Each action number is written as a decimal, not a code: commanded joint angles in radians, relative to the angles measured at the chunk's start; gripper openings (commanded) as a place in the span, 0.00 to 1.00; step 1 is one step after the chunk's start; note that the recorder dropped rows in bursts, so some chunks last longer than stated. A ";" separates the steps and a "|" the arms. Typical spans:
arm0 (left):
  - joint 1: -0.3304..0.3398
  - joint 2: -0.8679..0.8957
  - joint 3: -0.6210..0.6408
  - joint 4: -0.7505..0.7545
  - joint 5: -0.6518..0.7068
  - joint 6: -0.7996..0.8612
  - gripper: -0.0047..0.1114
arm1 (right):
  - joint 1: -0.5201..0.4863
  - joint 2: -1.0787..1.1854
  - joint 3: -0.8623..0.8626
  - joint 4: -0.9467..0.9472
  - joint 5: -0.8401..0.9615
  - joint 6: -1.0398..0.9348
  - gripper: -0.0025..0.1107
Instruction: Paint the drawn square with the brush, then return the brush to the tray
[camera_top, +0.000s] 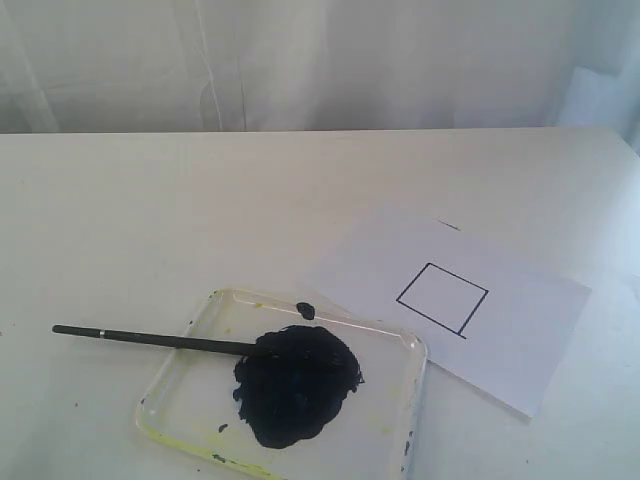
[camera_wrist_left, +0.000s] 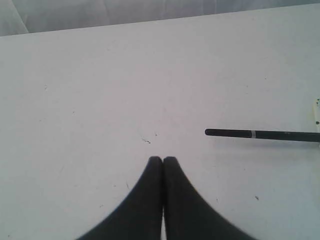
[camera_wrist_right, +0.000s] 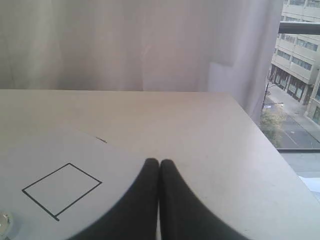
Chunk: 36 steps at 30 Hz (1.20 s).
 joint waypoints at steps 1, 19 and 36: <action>-0.005 -0.005 0.004 -0.006 0.000 0.001 0.04 | -0.003 -0.005 0.005 -0.002 -0.004 0.000 0.02; -0.005 -0.005 0.004 -0.078 -0.166 -0.144 0.04 | -0.003 -0.005 0.005 0.007 -0.134 0.009 0.02; -0.005 0.127 -0.594 -0.062 0.477 -0.164 0.04 | -0.003 0.082 -0.485 0.026 0.193 0.232 0.02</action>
